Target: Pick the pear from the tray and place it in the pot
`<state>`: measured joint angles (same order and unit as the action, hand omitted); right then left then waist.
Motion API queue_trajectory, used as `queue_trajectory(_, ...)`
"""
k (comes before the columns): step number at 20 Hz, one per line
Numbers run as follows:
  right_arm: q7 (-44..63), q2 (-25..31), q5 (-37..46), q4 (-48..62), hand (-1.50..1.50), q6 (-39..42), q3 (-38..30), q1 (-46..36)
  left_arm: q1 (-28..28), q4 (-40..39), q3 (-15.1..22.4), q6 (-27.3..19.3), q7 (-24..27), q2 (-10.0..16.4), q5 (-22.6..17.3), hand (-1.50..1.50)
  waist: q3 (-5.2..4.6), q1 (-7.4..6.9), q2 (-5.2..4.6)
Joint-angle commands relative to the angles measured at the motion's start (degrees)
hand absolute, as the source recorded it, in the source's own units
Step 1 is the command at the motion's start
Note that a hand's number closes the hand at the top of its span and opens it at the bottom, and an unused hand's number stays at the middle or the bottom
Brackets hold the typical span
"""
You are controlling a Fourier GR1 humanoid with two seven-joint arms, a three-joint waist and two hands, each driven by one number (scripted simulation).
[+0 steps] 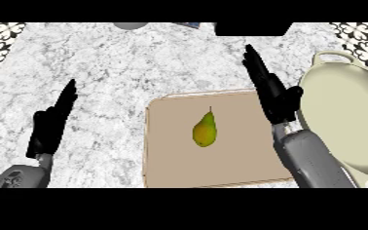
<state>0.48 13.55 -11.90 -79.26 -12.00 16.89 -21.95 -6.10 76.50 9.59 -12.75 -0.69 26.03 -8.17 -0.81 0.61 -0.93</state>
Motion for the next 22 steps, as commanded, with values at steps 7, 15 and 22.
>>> queue_trajectory(7, -23.89, 10.55, 0.42, 3.49, 1.50, 11.22, -10.20, 8.55, -7.09, 7.11, -5.80, -1.81, 4.31, -5.29, -6.67, 0.00, 0.59, 1.55, 0.51)
queue_trajectory(15, -64.76, 0.83, -7.42, 23.06, -1.50, 29.66, -17.02, 19.52, -9.56, 10.15, -6.18, -0.51, 1.70, -6.63, -9.61, 0.00, 1.24, -1.34, 0.36)
queue_trajectory(22, -71.43, 7.60, 4.40, 37.18, -1.50, 27.01, -15.38, 12.97, -7.95, 11.68, -6.73, -0.34, 1.55, -6.77, -9.12, 0.00, 1.01, -2.24, 0.58)
